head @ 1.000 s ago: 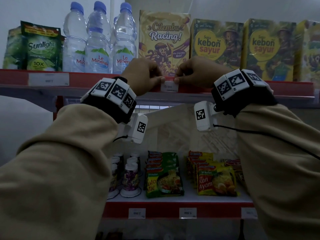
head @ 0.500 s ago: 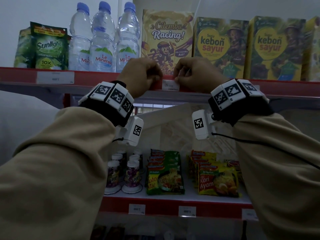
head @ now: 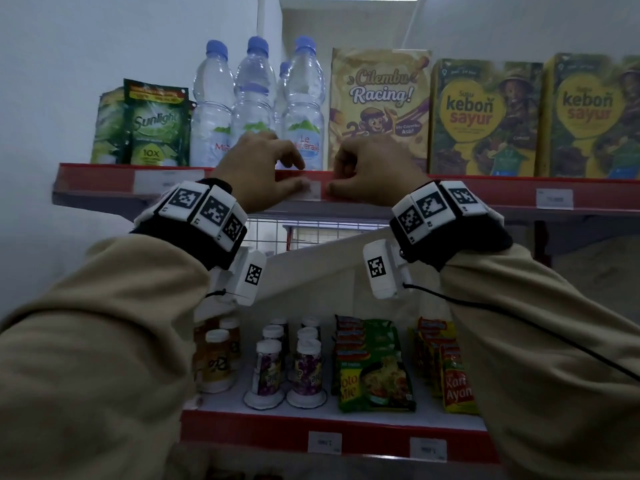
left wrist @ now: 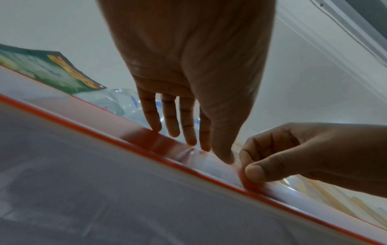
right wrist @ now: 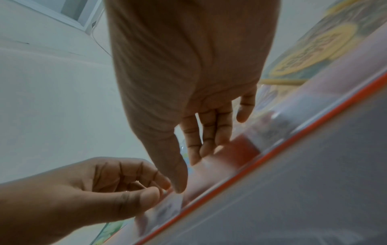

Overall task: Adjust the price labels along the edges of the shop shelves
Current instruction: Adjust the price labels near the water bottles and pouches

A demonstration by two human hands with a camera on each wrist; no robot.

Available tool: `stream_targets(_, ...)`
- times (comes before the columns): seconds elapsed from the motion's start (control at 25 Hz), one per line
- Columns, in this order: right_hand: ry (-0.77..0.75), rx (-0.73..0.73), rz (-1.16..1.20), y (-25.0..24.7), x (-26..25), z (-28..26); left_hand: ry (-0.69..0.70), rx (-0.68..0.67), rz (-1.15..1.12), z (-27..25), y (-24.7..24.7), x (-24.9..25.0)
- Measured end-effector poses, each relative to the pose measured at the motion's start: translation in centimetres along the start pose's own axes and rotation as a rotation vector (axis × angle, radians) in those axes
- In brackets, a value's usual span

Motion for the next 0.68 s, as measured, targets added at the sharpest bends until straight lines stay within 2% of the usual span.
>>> stream_targets(0.16, -0.043, 0.013, -0.011, 1.8, -3.1, 1.1, 0.041, -0.027, 0.034, -1.1, -0.6, -1.8)
stream_targets(0.32, -0.009, -0.016, -0.058, 2.5, -3.8, 1.4, 0.056, 0.027, 0.051, -1.4, -0.7, -2.6)
stream_targets(0.68, -0.021, 0.034, -0.077, 2.7, -6.2, 1.1, 0.049, 0.027, 0.059, -1.4, -0.6, -2.8)
Point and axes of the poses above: each hand's wrist, its own z-axis towards the middle knuckle, its own y-axis out of the palm, x = y × z, the point moved 6 cm from there along z, towards the middle knuckle, and after that the axes turned 3 degrees about -y, right-handed, at the moved point
